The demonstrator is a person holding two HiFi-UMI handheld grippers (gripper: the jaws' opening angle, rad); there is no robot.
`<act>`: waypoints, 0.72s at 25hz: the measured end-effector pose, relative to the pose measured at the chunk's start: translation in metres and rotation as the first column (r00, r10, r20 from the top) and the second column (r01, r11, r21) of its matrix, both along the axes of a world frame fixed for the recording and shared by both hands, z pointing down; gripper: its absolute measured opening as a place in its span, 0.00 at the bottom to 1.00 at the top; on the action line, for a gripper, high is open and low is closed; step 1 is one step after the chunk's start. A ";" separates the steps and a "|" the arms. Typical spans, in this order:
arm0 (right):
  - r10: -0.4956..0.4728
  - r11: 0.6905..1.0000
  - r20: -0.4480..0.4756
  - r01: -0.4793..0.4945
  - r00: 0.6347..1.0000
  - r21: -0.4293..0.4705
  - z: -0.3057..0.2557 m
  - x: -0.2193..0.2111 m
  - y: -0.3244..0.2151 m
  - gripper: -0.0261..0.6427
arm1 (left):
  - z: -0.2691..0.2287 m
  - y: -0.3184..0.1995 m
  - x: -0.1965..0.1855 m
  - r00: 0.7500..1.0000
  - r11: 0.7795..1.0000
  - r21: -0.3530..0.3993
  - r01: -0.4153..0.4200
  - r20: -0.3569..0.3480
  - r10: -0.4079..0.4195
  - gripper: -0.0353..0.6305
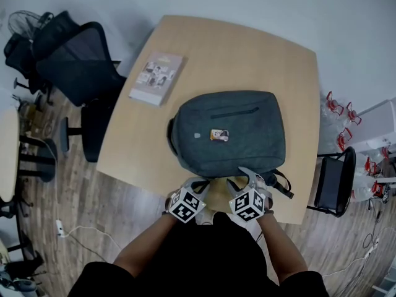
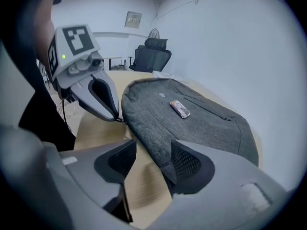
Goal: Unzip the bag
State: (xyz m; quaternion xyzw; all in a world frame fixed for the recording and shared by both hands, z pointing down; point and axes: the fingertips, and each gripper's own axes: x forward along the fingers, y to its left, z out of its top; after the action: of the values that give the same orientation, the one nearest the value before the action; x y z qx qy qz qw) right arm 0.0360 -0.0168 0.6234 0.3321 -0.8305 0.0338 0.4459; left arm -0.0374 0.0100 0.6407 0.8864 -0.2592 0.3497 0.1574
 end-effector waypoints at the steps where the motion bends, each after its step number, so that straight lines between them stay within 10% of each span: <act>1: 0.020 1.000 0.059 -0.019 0.998 -0.014 -0.008 -0.001 0.002 0.38 | -0.003 0.001 -0.004 1.000 1.000 0.006 0.003 -0.001 -0.003 0.10; 8: 0.158 0.986 0.374 -0.166 0.914 -0.012 -0.064 -0.006 -0.012 0.31 | -0.050 -0.016 -0.026 0.991 0.992 0.081 0.101 -0.101 -0.092 0.08; 13: 0.184 0.963 0.478 -0.254 0.859 0.087 -0.109 -0.003 -0.037 0.07 | -0.100 -0.059 -0.031 0.972 0.961 0.206 0.184 -0.182 -0.147 0.08; 18: 0.166 0.935 0.538 -0.305 0.827 0.180 -0.156 -0.001 -0.056 0.04 | -0.145 -0.093 -0.030 0.942 0.938 0.245 0.247 -0.290 -0.172 0.08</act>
State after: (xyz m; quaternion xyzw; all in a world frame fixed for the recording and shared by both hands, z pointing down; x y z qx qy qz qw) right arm 0.0354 -0.0724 0.4671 0.4666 -0.8684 0.0681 0.1531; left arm -0.0674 -0.0833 0.4953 0.9053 -0.3759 0.1699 0.1013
